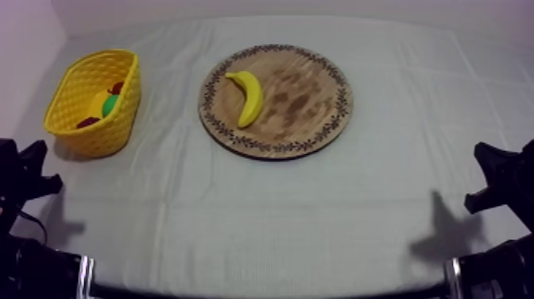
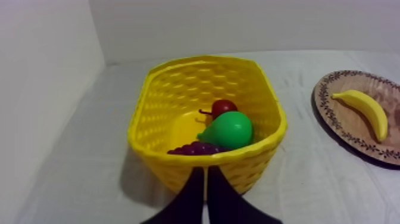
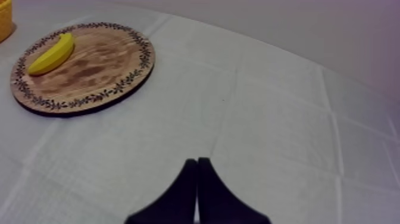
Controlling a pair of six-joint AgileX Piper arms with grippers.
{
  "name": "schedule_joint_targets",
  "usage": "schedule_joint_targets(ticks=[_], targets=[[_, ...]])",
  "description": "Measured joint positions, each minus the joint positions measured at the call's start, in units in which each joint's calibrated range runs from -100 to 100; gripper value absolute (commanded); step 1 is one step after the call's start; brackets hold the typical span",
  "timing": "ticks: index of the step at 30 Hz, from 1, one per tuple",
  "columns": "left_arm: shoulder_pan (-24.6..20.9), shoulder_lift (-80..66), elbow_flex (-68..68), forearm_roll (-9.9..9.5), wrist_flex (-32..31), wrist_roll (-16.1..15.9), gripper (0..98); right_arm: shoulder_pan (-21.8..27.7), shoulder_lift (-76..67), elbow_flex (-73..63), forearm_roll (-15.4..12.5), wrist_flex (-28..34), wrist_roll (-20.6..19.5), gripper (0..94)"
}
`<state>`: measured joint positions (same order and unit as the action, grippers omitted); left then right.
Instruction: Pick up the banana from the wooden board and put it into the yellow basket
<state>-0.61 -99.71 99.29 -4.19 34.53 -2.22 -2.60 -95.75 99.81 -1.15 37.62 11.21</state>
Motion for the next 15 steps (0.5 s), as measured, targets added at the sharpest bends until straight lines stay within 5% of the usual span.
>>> schedule_joint_targets(ticks=[5,15], targets=[[-0.74,0.00,0.66,2.09,-1.44,1.70,0.0,0.00,0.00,0.00,0.00,0.00,0.00,0.3],[-1.28,0.00,0.71,2.20,-1.28,2.46,0.0,0.00,0.00,0.00,0.00,0.00,0.00,0.3]])
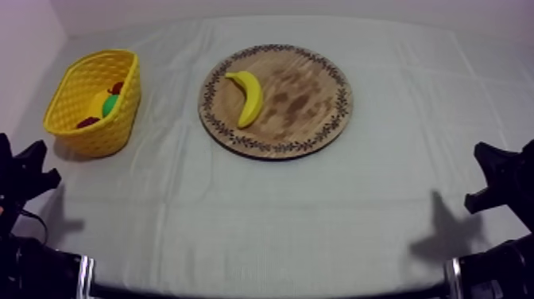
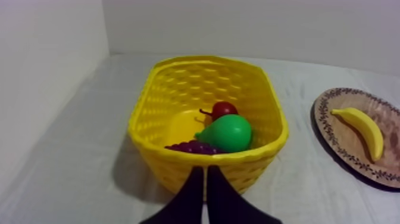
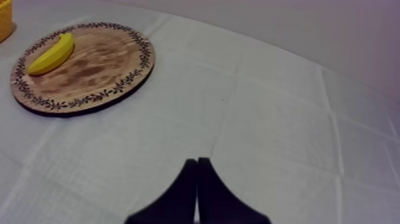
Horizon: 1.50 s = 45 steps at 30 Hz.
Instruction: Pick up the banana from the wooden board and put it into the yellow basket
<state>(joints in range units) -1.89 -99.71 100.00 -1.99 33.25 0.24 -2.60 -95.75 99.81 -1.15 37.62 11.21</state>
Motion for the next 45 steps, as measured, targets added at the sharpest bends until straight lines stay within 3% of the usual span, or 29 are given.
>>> schedule_joint_targets(ticks=[9,18,27,40,45], targets=[[-0.22,1.23,-2.71,-0.44,0.26,0.32,0.0,0.00,0.00,0.00,0.00,0.08,0.00,0.3],[0.49,13.00,-18.12,-0.66,3.78,1.12,0.0,0.00,0.00,0.00,0.00,0.08,0.00,0.3],[4.20,32.28,-40.80,-5.06,10.01,4.87,0.0,0.00,0.00,0.00,0.00,0.08,0.00,0.3],[10.68,61.51,-75.42,-8.15,28.17,8.81,0.0,0.00,0.00,0.00,0.00,-0.01,0.00,0.3],[14.85,71.45,-85.82,-10.79,34.25,11.84,0.0,0.00,0.00,0.00,0.00,0.06,0.00,0.3]])
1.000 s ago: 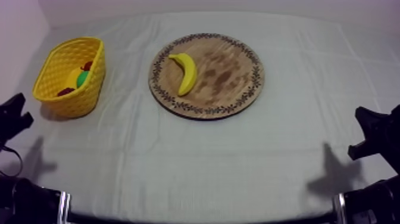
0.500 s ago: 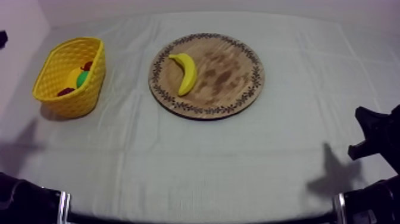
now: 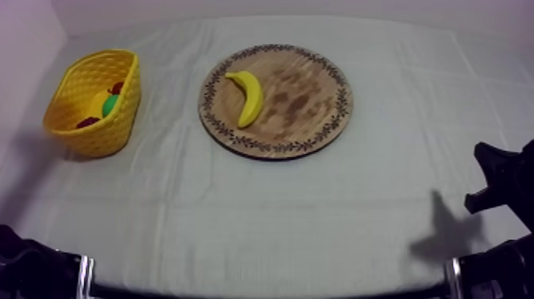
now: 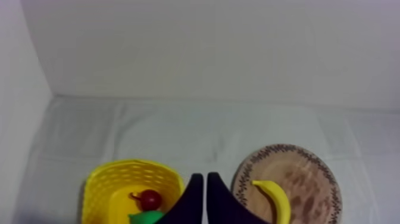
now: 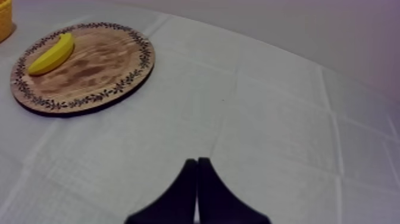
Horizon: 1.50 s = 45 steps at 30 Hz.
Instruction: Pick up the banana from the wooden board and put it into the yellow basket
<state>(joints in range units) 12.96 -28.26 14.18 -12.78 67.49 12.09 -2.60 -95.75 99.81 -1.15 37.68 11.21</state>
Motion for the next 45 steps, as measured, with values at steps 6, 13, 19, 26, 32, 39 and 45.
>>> schedule_joint_targets(ticks=[6,13,19,26,32,39,45], targets=[[3.76,10.25,-7.84,-1.11,5.11,3.59,0.0,0.00,0.00,0.00,0.00,0.00,0.00,0.3],[6.82,19.98,-12.04,-1.86,8.85,6.75,0.0,0.00,0.00,0.00,0.00,-0.16,0.11,0.3],[9.64,27.94,-16.18,-2.70,11.46,9.35,0.0,0.00,0.00,0.00,0.00,-0.07,-0.08,0.3],[12.70,36.93,-23.68,-3.24,13.32,11.86,0.0,0.00,0.00,0.00,0.00,-0.07,-0.05,0.3],[15.00,44.22,-28.74,-3.67,13.89,13.18,0.0,0.00,0.00,0.00,0.00,-0.07,-0.02,0.3],[16.21,50.46,-32.65,-4.38,15.30,14.34,44.9,0.00,0.00,0.00,0.00,0.01,-0.02,0.3],[16.17,52.84,-33.29,-2.89,16.31,13.80,73.2,0.00,0.00,0.00,0.00,0.01,-0.02,0.3]])
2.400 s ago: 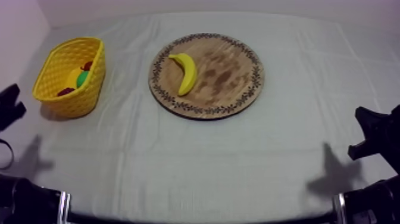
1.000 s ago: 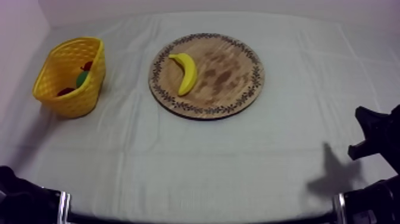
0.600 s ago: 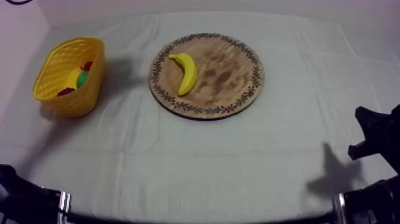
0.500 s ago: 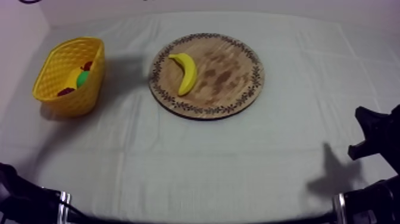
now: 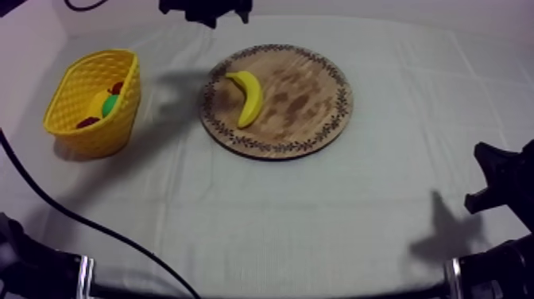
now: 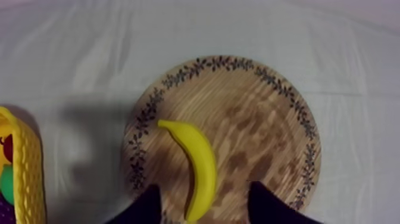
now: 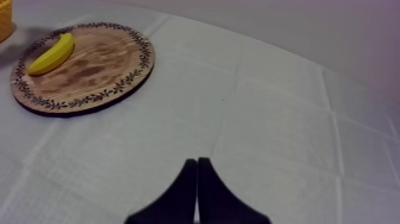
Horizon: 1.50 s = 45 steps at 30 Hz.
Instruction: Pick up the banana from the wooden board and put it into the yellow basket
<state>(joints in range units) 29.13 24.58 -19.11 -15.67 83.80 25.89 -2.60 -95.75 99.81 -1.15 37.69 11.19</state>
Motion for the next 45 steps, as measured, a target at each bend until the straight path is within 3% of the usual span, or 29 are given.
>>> schedule_joint_targets(ticks=[5,15,32,45], targets=[[-0.47,1.24,-0.64,1.68,1.57,-0.61,79.9,0.00,0.00,0.00,0.00,0.00,0.00,0.3],[0.12,3.73,3.26,4.18,3.88,-0.45,81.4,0.00,0.00,0.00,0.00,0.00,0.00,0.3],[-0.83,20.01,-5.27,8.59,2.36,4.15,79.9,0.00,0.00,0.00,0.00,-0.02,0.00,0.3],[-1.22,31.65,-16.32,8.97,0.77,5.46,78.0,0.00,0.00,0.00,0.00,-0.02,0.01,0.3]])
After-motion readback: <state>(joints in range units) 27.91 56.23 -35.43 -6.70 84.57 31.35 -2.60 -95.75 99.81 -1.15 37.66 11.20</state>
